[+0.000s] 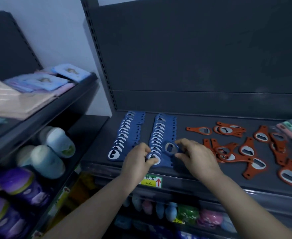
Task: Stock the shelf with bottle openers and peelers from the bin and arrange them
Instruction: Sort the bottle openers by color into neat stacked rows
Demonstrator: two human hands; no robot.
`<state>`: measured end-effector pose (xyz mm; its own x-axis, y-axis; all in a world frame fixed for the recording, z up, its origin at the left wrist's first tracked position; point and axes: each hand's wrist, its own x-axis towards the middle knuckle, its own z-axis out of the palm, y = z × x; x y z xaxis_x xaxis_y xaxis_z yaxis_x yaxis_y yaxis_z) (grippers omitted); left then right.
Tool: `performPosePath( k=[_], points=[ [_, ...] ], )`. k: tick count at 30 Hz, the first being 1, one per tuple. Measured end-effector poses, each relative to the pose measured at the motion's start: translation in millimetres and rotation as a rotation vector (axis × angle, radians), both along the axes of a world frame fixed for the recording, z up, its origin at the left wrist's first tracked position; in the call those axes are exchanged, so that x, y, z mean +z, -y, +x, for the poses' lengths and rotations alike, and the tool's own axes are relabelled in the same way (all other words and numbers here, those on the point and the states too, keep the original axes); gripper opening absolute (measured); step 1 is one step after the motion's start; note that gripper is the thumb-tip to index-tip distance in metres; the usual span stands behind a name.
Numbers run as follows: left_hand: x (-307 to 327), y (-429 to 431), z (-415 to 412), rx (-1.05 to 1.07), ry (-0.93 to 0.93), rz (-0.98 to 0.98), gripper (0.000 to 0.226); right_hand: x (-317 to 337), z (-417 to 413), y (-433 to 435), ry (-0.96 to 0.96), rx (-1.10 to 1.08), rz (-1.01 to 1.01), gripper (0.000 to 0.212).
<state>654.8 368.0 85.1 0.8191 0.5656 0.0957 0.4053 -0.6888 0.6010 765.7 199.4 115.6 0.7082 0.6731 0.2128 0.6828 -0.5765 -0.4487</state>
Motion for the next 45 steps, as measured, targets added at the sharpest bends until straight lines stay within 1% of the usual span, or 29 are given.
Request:
performPosePath(
  k=[3,7,9,11,14,17,20,22,27,29,32,39,45],
  points=[
    [-3.5,-3.4,5.9,-0.031,0.004,0.145,0.036,-1.2,-3.7,-3.3,-0.031,-0.041,0.011,0.038],
    [-3.5,-6.1,11.9,-0.029,-0.013,0.248,0.038,-2.4,-6.6,-8.4,-0.053,-0.02,-0.043,0.032],
    [-2.2,-7.5,11.3,-0.034,-0.014,0.283,0.032,-3.6,-9.7,-12.5,-0.079,0.038,-0.079,0.03],
    [0.2,-12.9,8.5,-0.014,0.031,0.301,0.02,-5.3,-14.2,-17.5,-0.097,0.081,-0.125,0.031],
    [3.8,-25.2,4.5,0.025,0.07,0.335,0.017,-10.1,-20.6,-25.7,-0.096,0.094,-0.149,0.034],
    [5.0,-30.3,1.8,0.002,0.055,0.34,0.02,-13.6,-26.5,-32.0,-0.047,0.069,-0.181,0.037],
    [4.2,-30.3,-1.2,-0.023,0.039,0.353,0.022,-14.7,-30.8,-34.6,0.113,0.028,-0.25,0.04],
    [3.4,-30.1,-2.8,-0.023,0.035,0.364,0.022,-14.2,-31.6,-36.3,0.196,0.021,-0.256,0.042],
    [9.2,-31.8,-2.6,-0.039,0.023,0.385,0.024,-14.0,-31.7,-41.1,0.184,0.037,-0.265,0.043],
    [13.6,-36.1,-1.3,-0.049,-0.002,0.435,0.026,-13.8,-31.5,-40.1,0.191,0.036,-0.238,0.042],
    [19.2,-40.5,4.1,-0.059,-0.084,0.521,0.031,-11.8,-27.9,-34.7,0.219,0.035,-0.205,0.035],
    [30.6,-19.5,34.1,-0.101,-0.103,0.5,0.027,-13.5,-9.8,-9.7,0.265,-0.03,-0.2,0.021],
    [36.4,24.1,77.5,-0.229,-0.092,0.435,0.025,-17.8,28.0,27.3,0.284,-0.134,-0.228,0.029]
  ],
)
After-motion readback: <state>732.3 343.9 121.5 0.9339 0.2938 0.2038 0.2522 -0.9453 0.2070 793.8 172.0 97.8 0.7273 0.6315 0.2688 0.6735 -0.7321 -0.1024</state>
